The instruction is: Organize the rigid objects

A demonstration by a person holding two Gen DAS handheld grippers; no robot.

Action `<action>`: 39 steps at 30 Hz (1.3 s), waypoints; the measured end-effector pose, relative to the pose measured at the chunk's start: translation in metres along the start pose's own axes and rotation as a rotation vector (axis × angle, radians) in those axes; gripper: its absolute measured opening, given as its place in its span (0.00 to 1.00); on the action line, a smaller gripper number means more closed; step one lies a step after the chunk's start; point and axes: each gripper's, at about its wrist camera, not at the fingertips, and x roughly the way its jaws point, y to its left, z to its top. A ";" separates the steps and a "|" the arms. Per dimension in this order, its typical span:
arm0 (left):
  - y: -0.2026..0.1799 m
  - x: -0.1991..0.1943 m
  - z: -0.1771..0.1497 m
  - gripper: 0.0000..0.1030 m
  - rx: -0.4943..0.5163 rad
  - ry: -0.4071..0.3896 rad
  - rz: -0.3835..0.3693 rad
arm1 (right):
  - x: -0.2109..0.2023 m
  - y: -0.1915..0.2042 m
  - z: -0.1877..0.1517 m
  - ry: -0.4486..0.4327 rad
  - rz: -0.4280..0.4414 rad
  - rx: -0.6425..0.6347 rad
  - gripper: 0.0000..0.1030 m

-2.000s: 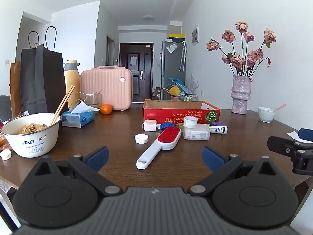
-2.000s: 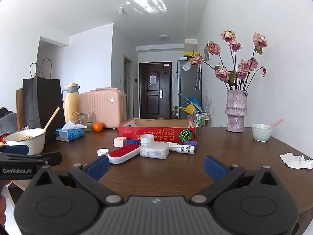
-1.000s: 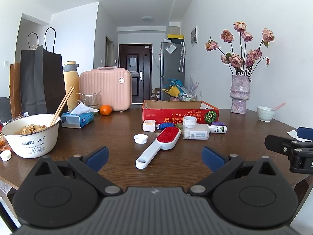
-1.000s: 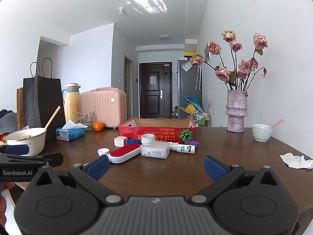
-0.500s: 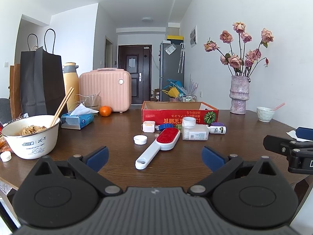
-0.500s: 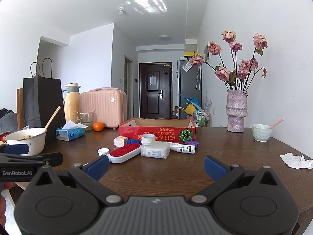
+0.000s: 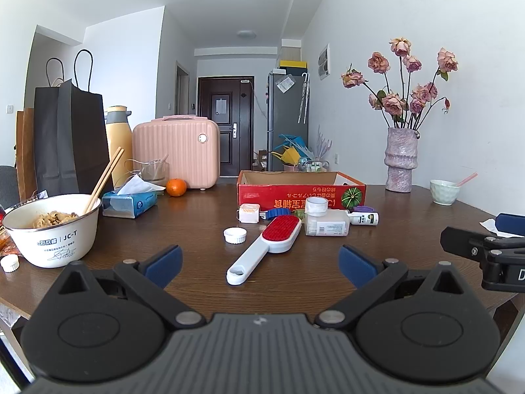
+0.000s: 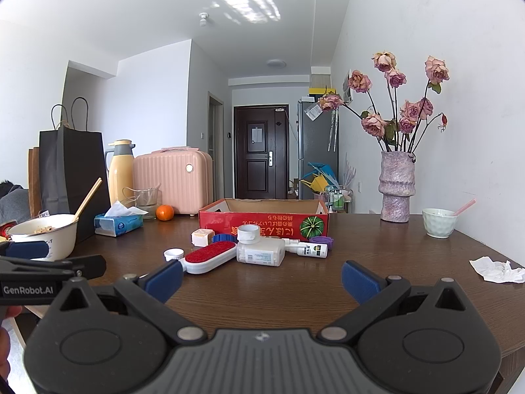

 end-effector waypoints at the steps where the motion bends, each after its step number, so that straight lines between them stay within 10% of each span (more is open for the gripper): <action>1: 0.000 0.000 0.000 1.00 0.000 0.000 0.000 | 0.000 0.000 0.000 0.000 0.000 0.000 1.00; 39: -0.001 -0.001 0.000 1.00 0.002 -0.003 0.000 | 0.002 -0.002 -0.001 0.002 0.001 -0.001 1.00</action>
